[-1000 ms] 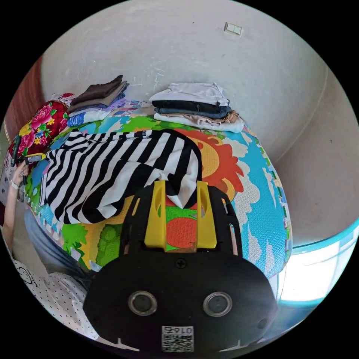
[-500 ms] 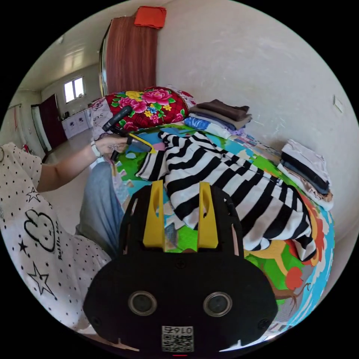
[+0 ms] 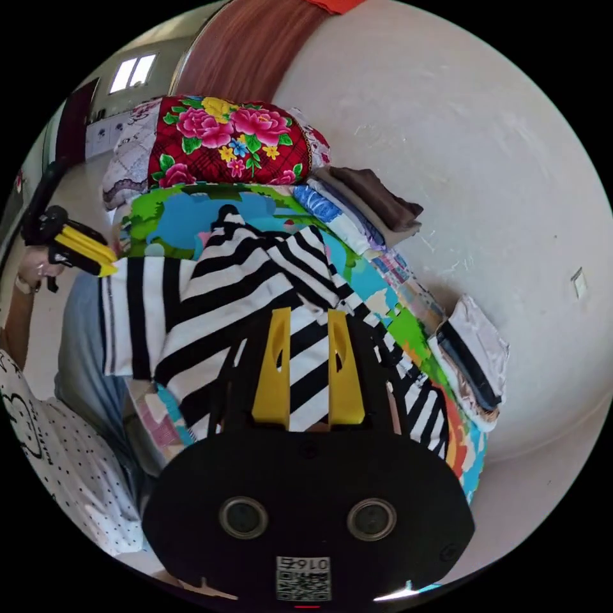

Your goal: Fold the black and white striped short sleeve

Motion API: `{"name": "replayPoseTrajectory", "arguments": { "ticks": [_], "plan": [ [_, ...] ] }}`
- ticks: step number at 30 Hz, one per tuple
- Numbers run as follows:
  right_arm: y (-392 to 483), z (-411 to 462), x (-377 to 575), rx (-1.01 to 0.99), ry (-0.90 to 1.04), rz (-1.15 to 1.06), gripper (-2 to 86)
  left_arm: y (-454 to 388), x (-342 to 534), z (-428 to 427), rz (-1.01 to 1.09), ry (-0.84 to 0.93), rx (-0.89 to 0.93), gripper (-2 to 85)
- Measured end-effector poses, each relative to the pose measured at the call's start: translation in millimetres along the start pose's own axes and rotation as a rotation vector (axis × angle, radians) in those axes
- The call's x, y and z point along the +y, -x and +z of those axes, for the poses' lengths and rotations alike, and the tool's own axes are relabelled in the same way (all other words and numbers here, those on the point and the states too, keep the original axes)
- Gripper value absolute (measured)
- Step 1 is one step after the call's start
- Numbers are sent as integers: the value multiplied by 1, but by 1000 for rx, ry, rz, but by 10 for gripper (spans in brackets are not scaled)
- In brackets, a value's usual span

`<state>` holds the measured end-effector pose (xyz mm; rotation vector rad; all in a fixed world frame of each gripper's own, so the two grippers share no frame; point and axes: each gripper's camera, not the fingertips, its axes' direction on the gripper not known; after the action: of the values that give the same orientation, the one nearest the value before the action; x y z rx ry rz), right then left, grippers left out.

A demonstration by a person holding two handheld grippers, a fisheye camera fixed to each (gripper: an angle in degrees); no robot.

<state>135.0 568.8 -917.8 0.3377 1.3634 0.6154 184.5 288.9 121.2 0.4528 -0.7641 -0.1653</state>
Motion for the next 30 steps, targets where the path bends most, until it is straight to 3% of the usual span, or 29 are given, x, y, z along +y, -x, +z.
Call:
{"name": "replayPoseTrajectory", "arguments": {
  "ticks": [4, 8, 10, 13, 16, 21, 23, 30],
  "plan": [
    [-12, 72, -89, -70, 18, -91, 89, 0, 18, -4, -38, 30, -7, 11],
    [0, 172, -154, -296, 390, -212, 81, -5, 27, -5, -19, 44, -26, 14],
    [-6, 176, -169, -427, 367, -177, 31, -7, 32, -6, 8, 43, -16, 12],
    [-3, 179, -181, -435, 390, -219, 8, -8, 34, -6, 40, 47, 11, 9],
    [-10, 162, -197, -293, 345, -209, 1, -10, 35, -12, 62, 25, 15, 9],
    [-41, 142, -239, 229, 224, -111, 0, -15, 41, -26, 79, -50, 20, 18],
    [-54, 148, -251, 344, 221, -34, 1, -17, 42, -28, 63, -57, 16, 23],
    [-90, 186, -220, 503, 270, 316, 48, -26, 62, -33, 35, -9, -15, 19]
  ]
}}
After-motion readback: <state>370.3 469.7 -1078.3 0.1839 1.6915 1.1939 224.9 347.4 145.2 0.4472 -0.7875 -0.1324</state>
